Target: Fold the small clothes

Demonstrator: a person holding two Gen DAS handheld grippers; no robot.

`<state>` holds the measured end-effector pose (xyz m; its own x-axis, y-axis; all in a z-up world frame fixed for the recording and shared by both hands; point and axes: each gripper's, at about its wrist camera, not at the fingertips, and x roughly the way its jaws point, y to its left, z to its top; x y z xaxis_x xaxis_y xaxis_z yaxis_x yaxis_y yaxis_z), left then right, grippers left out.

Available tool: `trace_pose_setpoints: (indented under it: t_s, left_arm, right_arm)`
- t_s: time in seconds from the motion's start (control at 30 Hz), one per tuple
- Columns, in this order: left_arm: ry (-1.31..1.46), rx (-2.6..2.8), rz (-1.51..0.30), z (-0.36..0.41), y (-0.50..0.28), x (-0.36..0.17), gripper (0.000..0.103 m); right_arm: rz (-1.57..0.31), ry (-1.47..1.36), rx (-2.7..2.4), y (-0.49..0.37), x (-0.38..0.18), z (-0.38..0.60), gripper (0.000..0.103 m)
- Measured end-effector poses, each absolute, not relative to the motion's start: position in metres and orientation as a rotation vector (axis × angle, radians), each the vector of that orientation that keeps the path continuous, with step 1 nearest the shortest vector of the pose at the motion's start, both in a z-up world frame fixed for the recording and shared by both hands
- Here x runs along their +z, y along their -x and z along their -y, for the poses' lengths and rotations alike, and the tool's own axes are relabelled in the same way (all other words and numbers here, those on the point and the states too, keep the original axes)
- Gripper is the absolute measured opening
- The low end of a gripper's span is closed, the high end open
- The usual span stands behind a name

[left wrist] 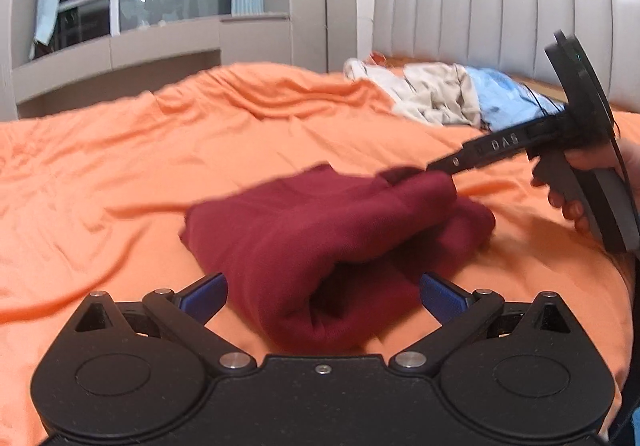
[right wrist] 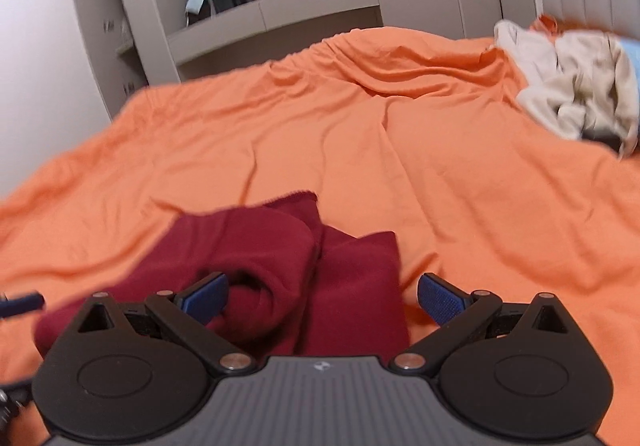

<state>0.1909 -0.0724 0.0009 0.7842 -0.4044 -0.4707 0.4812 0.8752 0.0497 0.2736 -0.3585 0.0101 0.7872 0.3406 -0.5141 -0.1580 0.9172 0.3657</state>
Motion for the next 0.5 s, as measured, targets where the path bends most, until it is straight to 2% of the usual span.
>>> trace_pose_setpoints:
  t_s: [0.17,0.5]
  left_arm:
    - [-0.188,-0.453,-0.393,0.080,-0.190,0.010,0.102]
    - [-0.260,-0.484,-0.396,0.108,-0.195,0.005,0.102]
  right_arm:
    - [-0.574,-0.524,0.339,-0.295,0.004,0.382,0.103]
    - [-0.663,-0.395,0.382,-0.320,-0.016,0.349,0.051]
